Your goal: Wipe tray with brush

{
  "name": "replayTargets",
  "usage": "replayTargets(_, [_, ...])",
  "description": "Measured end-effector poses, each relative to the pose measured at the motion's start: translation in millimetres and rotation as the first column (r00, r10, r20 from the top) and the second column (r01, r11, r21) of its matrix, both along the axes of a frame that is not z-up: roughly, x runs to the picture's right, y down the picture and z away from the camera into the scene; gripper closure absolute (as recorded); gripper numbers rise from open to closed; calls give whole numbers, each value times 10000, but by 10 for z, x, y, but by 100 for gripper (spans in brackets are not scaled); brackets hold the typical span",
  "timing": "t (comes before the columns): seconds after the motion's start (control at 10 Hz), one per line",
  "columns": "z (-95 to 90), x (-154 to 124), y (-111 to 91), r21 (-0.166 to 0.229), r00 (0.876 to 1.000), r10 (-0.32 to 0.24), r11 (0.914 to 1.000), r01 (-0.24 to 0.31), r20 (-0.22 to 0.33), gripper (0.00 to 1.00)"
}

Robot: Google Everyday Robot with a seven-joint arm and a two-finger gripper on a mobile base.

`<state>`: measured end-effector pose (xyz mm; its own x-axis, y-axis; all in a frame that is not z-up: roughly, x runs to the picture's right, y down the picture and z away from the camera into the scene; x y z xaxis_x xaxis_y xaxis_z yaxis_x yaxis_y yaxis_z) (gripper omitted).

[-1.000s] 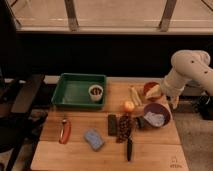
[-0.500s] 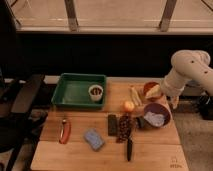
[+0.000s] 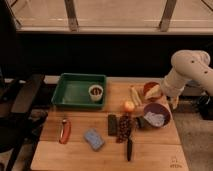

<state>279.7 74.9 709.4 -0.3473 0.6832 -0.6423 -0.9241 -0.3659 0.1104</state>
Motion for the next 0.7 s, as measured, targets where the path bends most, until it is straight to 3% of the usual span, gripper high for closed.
replayTargets(0.3, [-85,-222,355,-520,9992,54,9986,-34,397,20])
replayTargets(0.5, [-95,-437,555,-378,9970,-90,9992,120,770,20])
replayTargets(0.7, [-60,-710,796,-13,9887,-647,9978,655,1351,20])
